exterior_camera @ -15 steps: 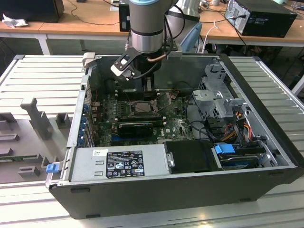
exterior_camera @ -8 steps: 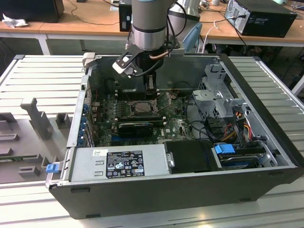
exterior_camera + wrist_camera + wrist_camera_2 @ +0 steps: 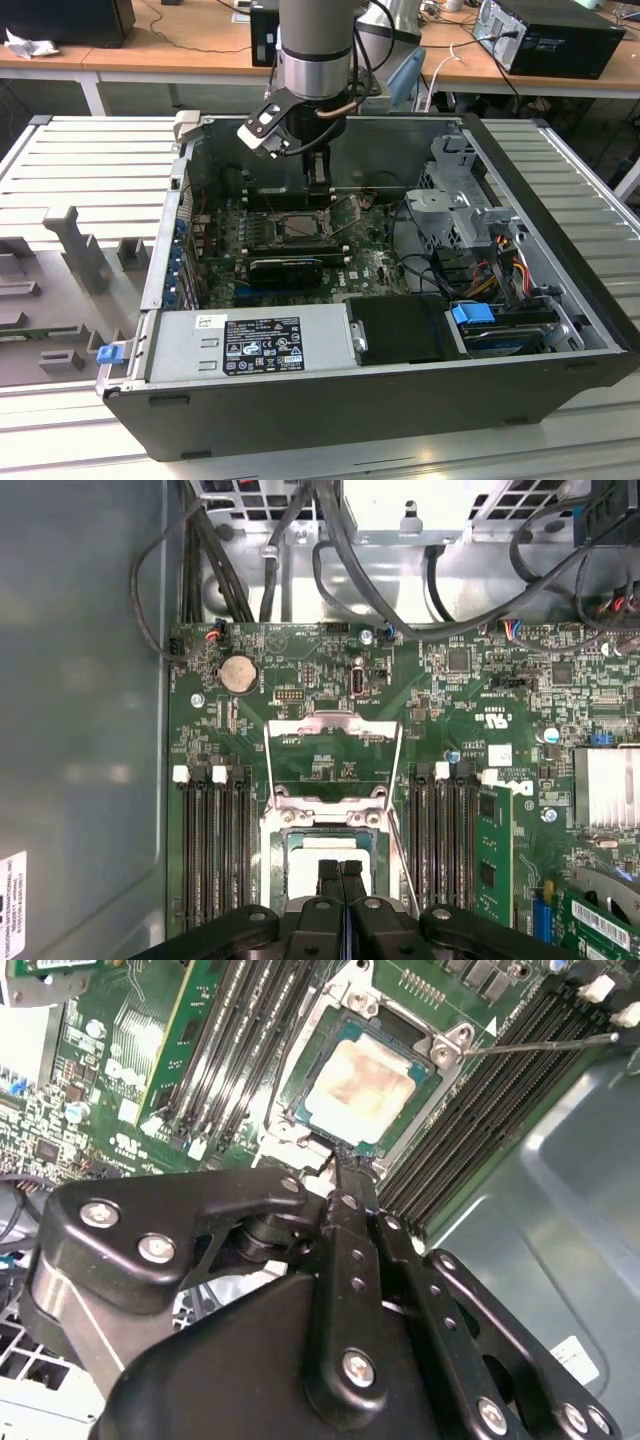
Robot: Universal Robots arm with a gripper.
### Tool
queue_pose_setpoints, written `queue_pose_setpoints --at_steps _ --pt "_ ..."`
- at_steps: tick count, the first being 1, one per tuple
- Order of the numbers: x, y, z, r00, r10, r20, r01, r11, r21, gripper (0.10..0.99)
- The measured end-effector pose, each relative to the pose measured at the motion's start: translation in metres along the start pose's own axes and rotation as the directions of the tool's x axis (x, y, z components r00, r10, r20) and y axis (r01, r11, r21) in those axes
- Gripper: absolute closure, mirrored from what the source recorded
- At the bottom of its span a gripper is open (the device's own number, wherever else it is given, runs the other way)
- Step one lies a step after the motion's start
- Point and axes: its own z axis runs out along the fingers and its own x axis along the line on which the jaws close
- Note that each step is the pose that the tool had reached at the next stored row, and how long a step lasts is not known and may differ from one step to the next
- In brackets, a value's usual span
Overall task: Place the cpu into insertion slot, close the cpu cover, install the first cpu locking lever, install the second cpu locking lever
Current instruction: 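Close the cpu cover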
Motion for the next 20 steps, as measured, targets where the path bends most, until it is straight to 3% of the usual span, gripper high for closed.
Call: queue_pose_setpoints --at_steps 2,9,15,20 --pt "0.0000 0.0047 0.0002 1.0000 0.000 0.0001 0.000 1.0000 0.000 0.980" --pt "0.0010 0.0059 -0.0058 1.0000 0.000 0.0000 0.000 1.0000 0.000 0.980" --pt "0.0014 0.0161 -0.0052 1.0000 0.000 0.0001 0.000 1.0000 0.000 0.980" --pt "0.0016 0.0164 -0.0077 1.0000 0.000 0.0000 0.000 1.0000 0.000 0.980"
